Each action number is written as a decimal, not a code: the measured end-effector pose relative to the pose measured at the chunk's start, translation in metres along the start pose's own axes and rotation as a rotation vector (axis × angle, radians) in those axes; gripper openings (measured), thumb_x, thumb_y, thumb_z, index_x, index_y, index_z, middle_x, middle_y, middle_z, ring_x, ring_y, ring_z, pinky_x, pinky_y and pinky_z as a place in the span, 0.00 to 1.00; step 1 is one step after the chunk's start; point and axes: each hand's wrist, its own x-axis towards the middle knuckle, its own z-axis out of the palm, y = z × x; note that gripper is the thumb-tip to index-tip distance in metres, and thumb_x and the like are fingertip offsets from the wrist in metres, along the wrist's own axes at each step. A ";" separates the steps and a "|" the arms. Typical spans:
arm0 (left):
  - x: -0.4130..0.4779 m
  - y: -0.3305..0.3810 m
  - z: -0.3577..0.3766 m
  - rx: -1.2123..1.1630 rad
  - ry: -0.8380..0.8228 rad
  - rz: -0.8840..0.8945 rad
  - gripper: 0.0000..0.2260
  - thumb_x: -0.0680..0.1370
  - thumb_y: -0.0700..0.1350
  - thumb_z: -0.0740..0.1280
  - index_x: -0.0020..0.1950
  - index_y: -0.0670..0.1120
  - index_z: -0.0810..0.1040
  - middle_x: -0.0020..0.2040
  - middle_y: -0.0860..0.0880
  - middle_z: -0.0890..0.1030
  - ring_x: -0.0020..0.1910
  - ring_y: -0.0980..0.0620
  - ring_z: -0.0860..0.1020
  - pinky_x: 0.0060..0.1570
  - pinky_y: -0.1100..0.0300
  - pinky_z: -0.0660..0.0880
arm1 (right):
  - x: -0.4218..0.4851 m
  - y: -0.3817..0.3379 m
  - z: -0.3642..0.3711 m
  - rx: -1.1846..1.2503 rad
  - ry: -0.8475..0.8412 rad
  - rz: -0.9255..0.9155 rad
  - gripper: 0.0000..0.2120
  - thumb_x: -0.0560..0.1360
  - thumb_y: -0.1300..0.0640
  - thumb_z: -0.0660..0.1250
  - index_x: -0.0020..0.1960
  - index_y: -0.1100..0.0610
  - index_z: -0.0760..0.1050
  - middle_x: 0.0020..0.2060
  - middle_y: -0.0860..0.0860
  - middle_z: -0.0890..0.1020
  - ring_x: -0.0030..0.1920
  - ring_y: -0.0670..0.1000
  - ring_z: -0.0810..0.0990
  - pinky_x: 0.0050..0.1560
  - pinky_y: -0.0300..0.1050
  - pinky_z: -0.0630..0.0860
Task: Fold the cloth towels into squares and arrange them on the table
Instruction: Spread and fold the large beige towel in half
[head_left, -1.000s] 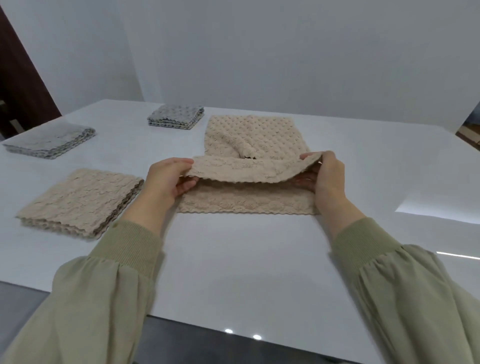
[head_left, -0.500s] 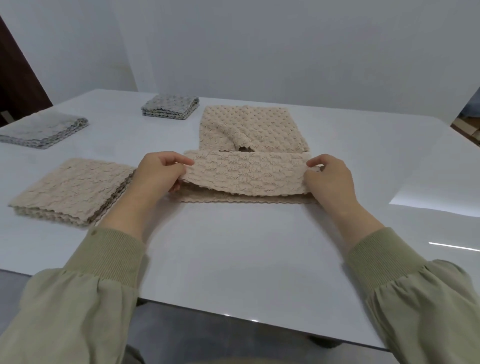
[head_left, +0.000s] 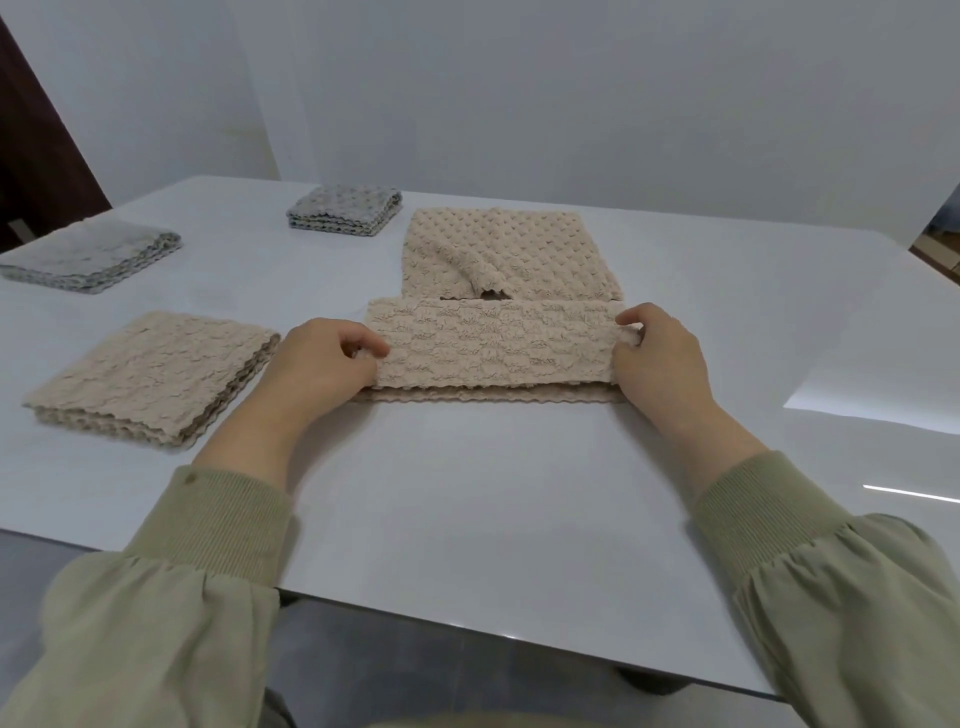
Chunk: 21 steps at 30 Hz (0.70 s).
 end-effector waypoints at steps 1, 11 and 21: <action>0.000 0.000 0.000 0.059 -0.010 0.013 0.12 0.71 0.37 0.66 0.45 0.54 0.82 0.37 0.53 0.74 0.38 0.53 0.73 0.37 0.62 0.68 | 0.000 0.000 0.000 -0.094 -0.043 0.002 0.17 0.74 0.64 0.58 0.61 0.56 0.73 0.55 0.54 0.78 0.57 0.56 0.73 0.56 0.48 0.68; -0.001 0.016 0.035 0.227 -0.022 0.679 0.07 0.68 0.46 0.75 0.43 0.47 0.83 0.43 0.51 0.77 0.47 0.50 0.73 0.48 0.64 0.66 | -0.022 -0.033 0.017 -0.214 -0.192 -0.664 0.06 0.67 0.54 0.70 0.42 0.54 0.79 0.38 0.48 0.75 0.44 0.52 0.70 0.49 0.50 0.68; -0.003 0.018 0.038 0.198 0.068 0.766 0.02 0.69 0.41 0.69 0.36 0.45 0.80 0.35 0.52 0.79 0.37 0.55 0.74 0.38 0.63 0.70 | -0.022 -0.031 0.016 -0.143 -0.172 -0.668 0.04 0.68 0.65 0.70 0.36 0.58 0.79 0.34 0.52 0.79 0.42 0.56 0.75 0.45 0.50 0.71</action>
